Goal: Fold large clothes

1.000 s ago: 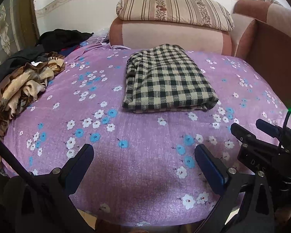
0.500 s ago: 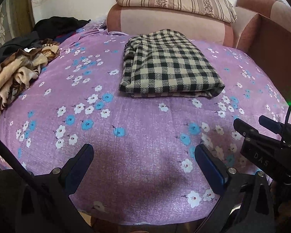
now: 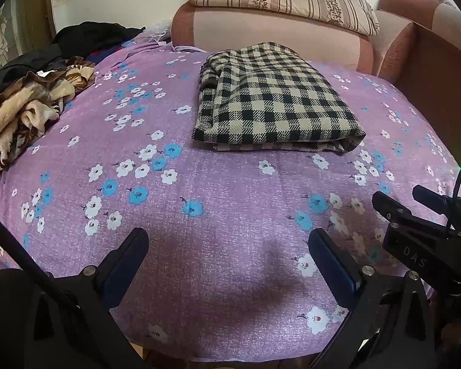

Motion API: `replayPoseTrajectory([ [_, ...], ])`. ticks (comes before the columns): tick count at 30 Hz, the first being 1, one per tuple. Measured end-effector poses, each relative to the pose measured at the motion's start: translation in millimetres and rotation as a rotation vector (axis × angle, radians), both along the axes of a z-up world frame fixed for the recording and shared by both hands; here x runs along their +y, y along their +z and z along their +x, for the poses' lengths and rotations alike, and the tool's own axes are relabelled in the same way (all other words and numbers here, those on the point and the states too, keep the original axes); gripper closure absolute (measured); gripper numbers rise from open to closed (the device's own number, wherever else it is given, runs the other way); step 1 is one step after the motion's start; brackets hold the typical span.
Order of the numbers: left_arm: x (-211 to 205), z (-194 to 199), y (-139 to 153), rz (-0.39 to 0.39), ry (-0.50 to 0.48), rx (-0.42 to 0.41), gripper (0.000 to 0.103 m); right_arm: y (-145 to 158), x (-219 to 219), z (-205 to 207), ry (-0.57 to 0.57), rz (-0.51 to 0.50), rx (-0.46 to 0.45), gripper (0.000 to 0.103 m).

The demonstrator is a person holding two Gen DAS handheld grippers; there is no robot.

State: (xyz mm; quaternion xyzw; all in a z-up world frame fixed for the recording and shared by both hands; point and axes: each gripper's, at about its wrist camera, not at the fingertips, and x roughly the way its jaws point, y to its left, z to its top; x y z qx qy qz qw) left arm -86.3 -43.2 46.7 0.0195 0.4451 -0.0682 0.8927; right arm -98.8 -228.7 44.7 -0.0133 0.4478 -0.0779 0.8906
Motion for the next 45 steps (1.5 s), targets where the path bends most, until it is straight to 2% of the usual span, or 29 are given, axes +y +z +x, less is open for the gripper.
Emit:
replayPoseTrajectory([
  [13,0.9,1.4,-3.6,0.010,0.006,0.002,0.000,-3.6,2.1,0.8,-0.003,-0.016,0.004,0.028],
  [45,4.0,2.3,-6.7,-0.026,0.002,0.018,0.000,-3.2,5.7,0.3,0.002,-0.050,-0.006,0.026],
])
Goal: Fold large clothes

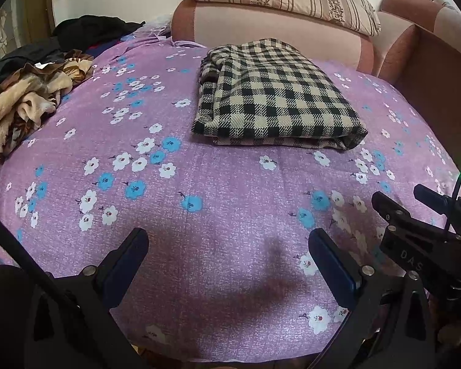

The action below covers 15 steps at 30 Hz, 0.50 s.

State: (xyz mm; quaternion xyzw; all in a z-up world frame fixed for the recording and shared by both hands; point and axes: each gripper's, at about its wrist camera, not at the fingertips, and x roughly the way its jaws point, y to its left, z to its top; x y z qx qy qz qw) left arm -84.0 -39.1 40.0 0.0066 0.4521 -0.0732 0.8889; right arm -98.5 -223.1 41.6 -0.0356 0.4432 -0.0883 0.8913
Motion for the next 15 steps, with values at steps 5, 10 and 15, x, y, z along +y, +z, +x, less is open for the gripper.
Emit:
replayPoseTrajectory([
  [5,0.6,-0.8,0.8,-0.010,-0.006,-0.002,0.000,2.0,0.8,-1.3,-0.002,-0.007,-0.011,0.026],
  [10,0.7,-0.4,-0.3,-0.020,-0.007,0.000,0.000,4.3,4.7,-2.8,0.006,-0.035,-0.025,0.026],
  [15,0.8,-0.8,-0.6,-0.023,-0.008,0.000,0.000,5.4,7.6,-3.8,0.015,-0.047,-0.030,0.026],
])
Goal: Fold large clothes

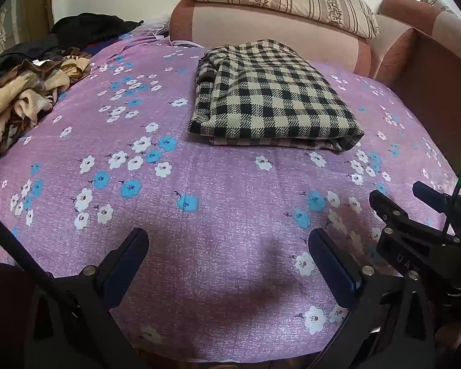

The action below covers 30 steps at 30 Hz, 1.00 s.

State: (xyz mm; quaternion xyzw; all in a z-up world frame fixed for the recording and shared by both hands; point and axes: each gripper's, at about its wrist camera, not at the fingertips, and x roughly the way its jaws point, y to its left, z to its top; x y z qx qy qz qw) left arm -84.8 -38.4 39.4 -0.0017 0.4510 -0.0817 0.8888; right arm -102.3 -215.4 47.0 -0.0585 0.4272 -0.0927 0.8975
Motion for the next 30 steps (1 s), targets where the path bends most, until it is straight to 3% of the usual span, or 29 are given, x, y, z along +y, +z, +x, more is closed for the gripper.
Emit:
replayPoseTrajectory([
  [30,0.4,0.1,-4.6,-0.013,-0.003,0.010,0.000,1.2,5.1,-2.6,0.009,-0.035,-0.011,0.025],
])
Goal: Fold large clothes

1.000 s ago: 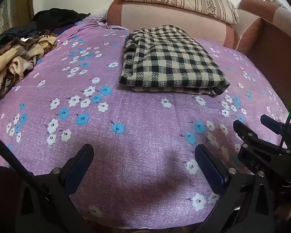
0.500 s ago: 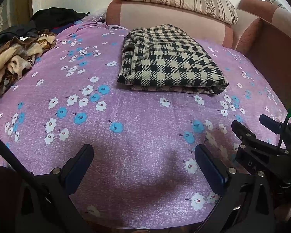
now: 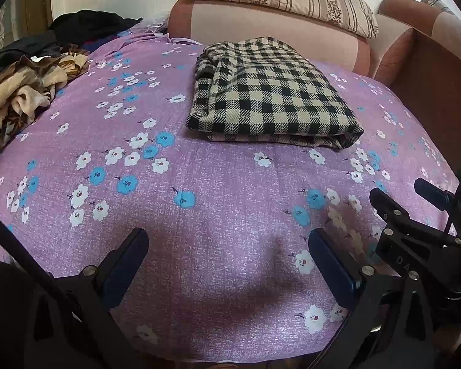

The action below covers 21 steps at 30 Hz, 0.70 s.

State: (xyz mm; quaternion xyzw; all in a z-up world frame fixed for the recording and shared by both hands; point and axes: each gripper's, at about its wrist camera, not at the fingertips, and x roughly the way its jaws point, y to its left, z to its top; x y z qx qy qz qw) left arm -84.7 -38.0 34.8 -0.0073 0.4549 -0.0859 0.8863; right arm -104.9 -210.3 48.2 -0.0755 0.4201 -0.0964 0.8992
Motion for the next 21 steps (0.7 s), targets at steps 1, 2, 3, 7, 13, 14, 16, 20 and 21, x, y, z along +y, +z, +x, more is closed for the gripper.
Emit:
replayPoseTrajectory([
  [1,0.1,0.0,0.0,-0.001,0.000,-0.001,0.000,0.2,0.2,-0.3,-0.001,0.000,0.000,0.025],
  [2,0.0,-0.1,-0.1,-0.002,0.000,0.000,0.000,0.3,0.1,-0.3,0.000,0.000,-0.001,0.025],
  [3,0.1,0.1,-0.4,-0.002,0.001,-0.001,0.000,0.3,0.1,-0.3,0.000,0.000,-0.001,0.025],
  [7,1.1,0.3,1.4,-0.001,0.002,-0.007,0.000,1.0,0.1,-0.5,0.001,-0.002,-0.004,0.025],
  [13,1.0,0.0,1.9,0.001,0.001,-0.007,0.000,1.6,0.9,-0.5,0.003,-0.001,-0.007,0.025],
  [14,1.0,-0.1,1.8,0.000,0.001,-0.007,0.000,1.5,1.1,-0.5,0.003,-0.001,-0.007,0.025],
  [16,1.2,-0.3,1.7,-0.004,-0.001,-0.010,0.000,1.5,1.3,-0.5,0.003,-0.001,-0.007,0.025],
  [20,2.3,0.9,1.2,-0.008,0.001,-0.011,0.000,1.1,2.2,-0.3,0.002,-0.001,-0.003,0.025],
  [21,2.3,1.2,0.6,-0.007,0.003,-0.010,0.000,1.1,2.2,-0.1,0.002,0.001,-0.002,0.025],
])
